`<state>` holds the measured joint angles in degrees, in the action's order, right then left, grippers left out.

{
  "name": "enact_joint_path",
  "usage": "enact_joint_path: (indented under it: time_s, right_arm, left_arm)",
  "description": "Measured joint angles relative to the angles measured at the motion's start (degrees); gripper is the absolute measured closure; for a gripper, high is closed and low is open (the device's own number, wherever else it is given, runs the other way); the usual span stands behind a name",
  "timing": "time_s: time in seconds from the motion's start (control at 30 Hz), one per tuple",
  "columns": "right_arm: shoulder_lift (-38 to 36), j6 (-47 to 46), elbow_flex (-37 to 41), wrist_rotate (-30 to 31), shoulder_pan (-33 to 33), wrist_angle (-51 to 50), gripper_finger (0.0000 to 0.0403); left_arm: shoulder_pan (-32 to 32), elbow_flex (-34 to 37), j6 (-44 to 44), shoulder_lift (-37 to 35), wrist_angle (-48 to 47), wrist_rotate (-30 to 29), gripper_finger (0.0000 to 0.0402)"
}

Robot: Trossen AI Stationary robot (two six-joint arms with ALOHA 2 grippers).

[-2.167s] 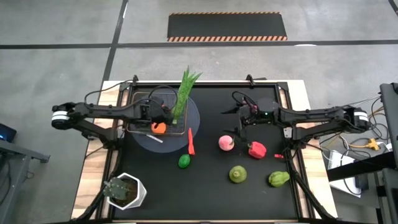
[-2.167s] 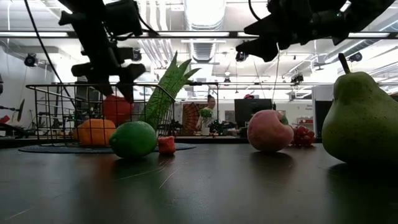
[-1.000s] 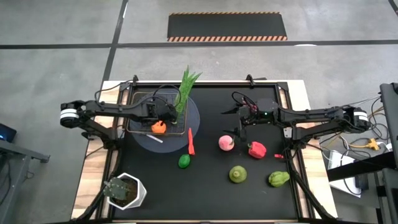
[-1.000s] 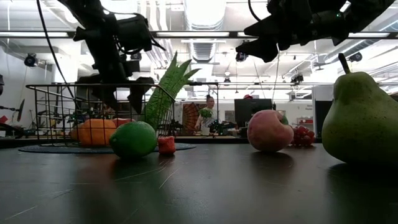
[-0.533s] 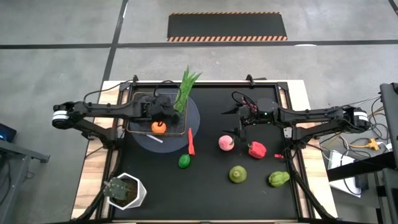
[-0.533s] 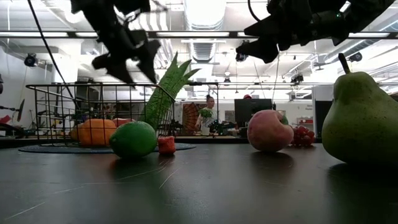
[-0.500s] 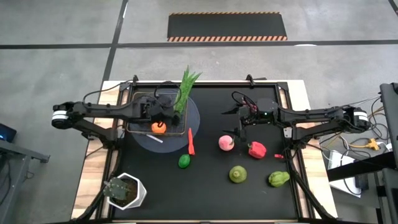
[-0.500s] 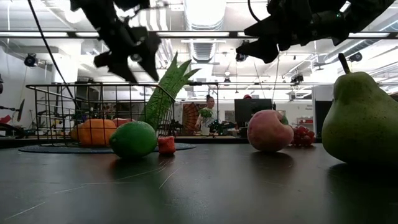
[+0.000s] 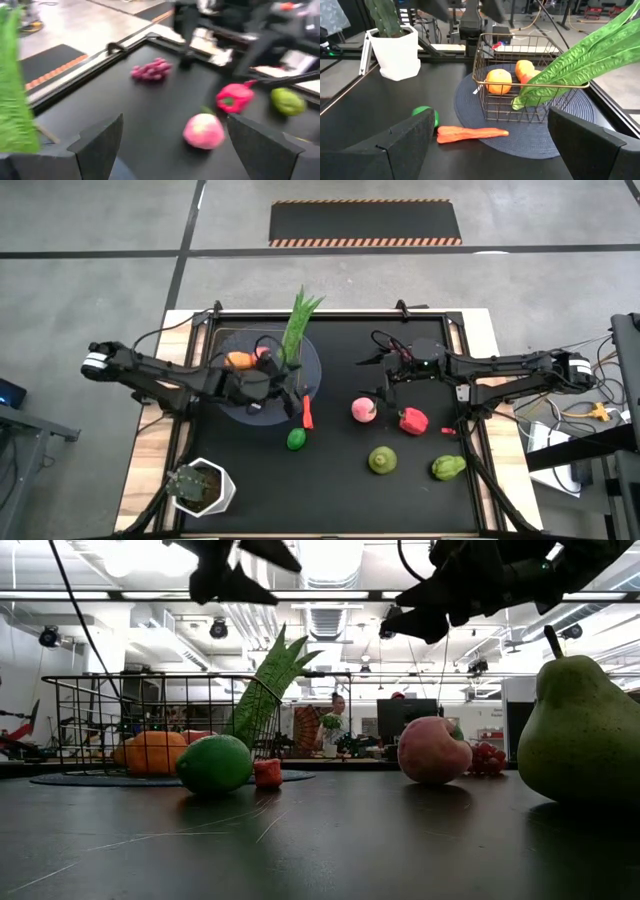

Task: Build produce basket
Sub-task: Put the red chili pepper into the wire basket

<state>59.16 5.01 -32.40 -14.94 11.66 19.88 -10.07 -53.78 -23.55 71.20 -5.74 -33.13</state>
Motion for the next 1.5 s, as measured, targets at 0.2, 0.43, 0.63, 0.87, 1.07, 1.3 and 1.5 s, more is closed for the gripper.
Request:
enact_joint_path:
  time_s: [0.2, 0.43, 0.63, 0.87, 1.07, 1.3, 1.5]
  right_arm:
    - [0.0, 2.4, 0.0, -0.4, 0.0, -1.8, 0.0033]
    - [5.0, 12.8, -0.9, -1.1, -1.7, -0.9, 0.0038]
    - [14.8, 12.4, -8.7, -2.1, -3.3, -6.5, 0.004]
    - [30.4, 21.8, -19.5, -3.9, -4.7, -12.3, 0.004]
    - [42.0, 23.4, -27.9, -7.7, -4.8, -14.5, 0.004]
    - [50.5, 25.8, -37.6, -8.0, -5.6, -21.7, 0.004]
    - [54.4, 28.8, -42.8, -7.1, -5.8, -24.6, 0.004]
  left_arm:
    - [-4.5, 0.0, 0.2, 0.0, 5.8, -0.1, 0.0063]
    - [-5.9, 0.0, 10.7, -0.1, 12.2, -4.6, 0.0063]
    - [-6.0, 0.0, 17.0, -1.2, 16.3, -5.0, 0.0063]
    - [-6.0, 0.5, 22.4, -2.7, 16.4, -5.0, 0.0063]
    - [-6.0, 0.5, 23.0, -2.9, 16.3, -5.0, 0.0063]
    - [-6.1, 0.5, 24.5, -2.9, 16.3, -5.0, 0.0063]
    - [-6.1, 0.4, 29.8, -2.9, 21.6, -5.0, 0.0063]
